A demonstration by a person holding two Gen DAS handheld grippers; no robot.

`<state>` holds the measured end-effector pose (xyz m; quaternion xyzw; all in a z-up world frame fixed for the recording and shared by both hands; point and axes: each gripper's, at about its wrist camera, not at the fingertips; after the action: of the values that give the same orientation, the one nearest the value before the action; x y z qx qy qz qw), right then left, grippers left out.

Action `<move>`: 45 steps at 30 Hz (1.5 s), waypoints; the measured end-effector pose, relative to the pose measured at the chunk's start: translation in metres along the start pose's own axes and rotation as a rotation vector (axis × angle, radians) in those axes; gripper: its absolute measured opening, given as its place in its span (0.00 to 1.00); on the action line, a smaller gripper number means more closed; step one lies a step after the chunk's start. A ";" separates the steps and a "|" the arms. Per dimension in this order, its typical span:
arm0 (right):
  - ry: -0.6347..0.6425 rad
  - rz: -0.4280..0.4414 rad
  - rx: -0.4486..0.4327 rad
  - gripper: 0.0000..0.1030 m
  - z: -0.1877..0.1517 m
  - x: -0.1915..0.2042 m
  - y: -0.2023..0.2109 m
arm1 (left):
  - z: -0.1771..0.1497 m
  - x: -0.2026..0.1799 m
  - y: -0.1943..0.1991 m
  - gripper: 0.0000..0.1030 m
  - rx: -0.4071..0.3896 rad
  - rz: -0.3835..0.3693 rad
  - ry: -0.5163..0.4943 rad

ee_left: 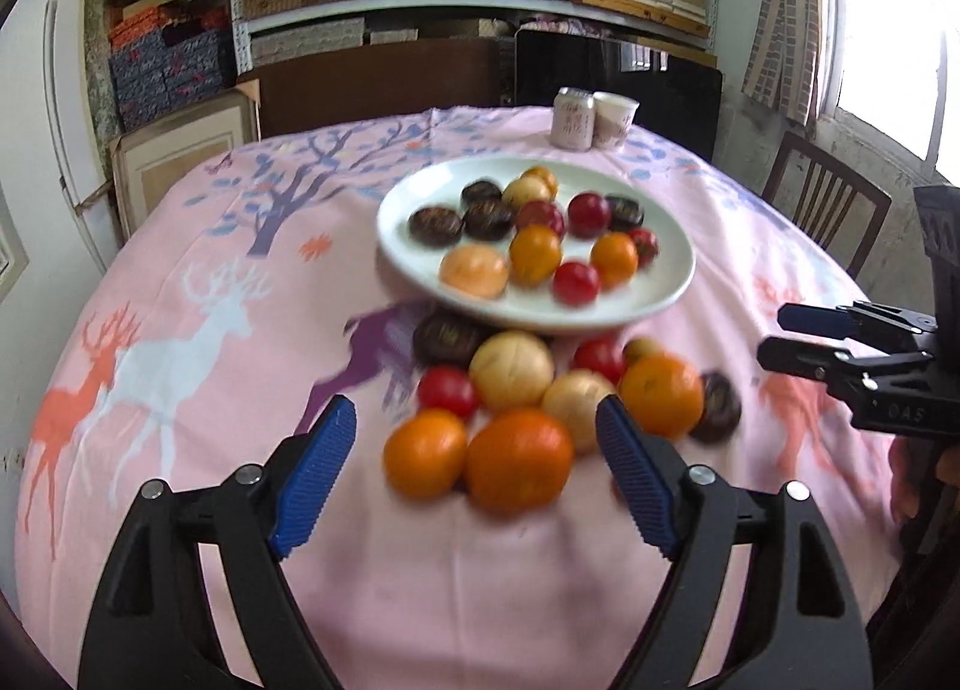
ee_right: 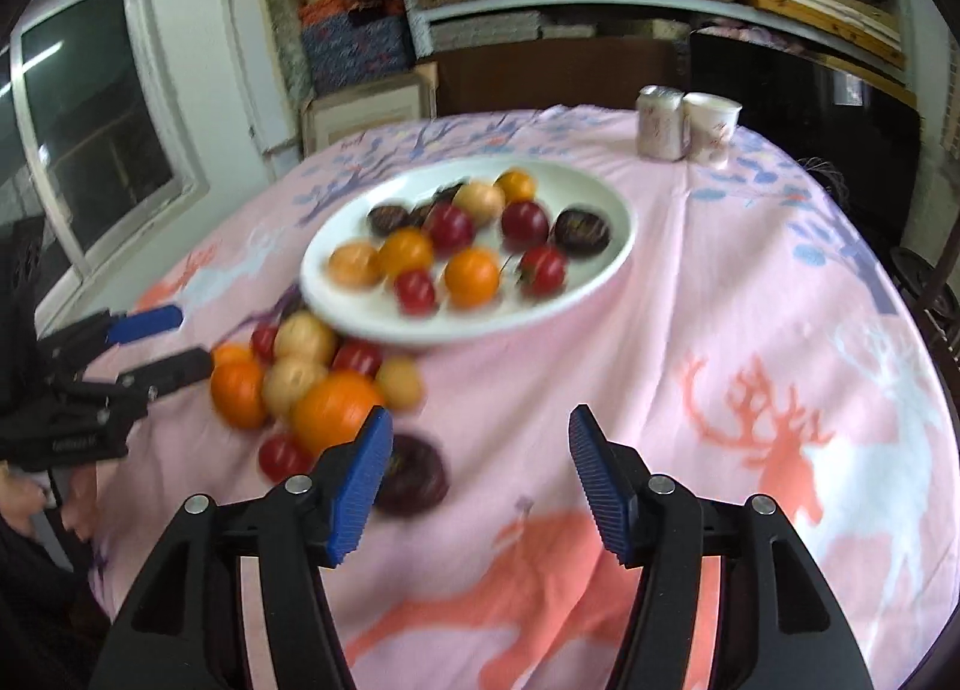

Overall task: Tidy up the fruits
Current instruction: 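Carry both fruits onto the white plate and open both tools, then grasp an orange with the left tool while the right tool grasps a dark purple fruit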

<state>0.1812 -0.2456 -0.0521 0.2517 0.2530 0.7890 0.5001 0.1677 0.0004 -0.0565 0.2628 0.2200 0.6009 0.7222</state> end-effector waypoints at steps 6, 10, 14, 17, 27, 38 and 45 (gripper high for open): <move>0.073 0.016 0.066 0.60 -0.017 0.026 -0.012 | -0.027 0.013 -0.002 0.78 0.045 -0.013 0.047; 0.098 0.004 0.114 0.60 -0.013 0.037 -0.027 | -0.029 0.008 -0.003 0.78 0.050 -0.015 0.024; 0.091 0.010 0.148 0.55 -0.009 0.041 -0.041 | -0.028 0.003 -0.006 0.78 0.059 -0.009 0.003; 0.062 0.019 0.154 0.40 -0.008 0.036 -0.043 | -0.027 0.000 -0.010 0.78 0.072 0.001 -0.004; -0.095 0.095 0.103 0.40 -0.010 0.010 -0.032 | -0.019 -0.027 -0.021 0.76 0.073 -0.031 -0.052; -0.131 0.150 0.086 0.40 -0.013 0.004 -0.028 | -0.019 -0.025 -0.023 0.41 0.113 -0.020 -0.069; -0.139 0.165 0.086 0.40 -0.013 0.003 -0.029 | -0.020 -0.027 -0.031 0.42 0.140 0.004 -0.079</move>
<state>0.1905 -0.2343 -0.0800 0.3467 0.2298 0.7966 0.4387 0.1733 -0.0284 -0.0923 0.3366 0.2321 0.5747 0.7089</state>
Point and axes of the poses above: each gripper's, at about its wrist camera, not at the fingertips, and y roughly against the way its jaws point, x to its left, z to its top, and after that the axes turned 3 degrees about -x, right-handed
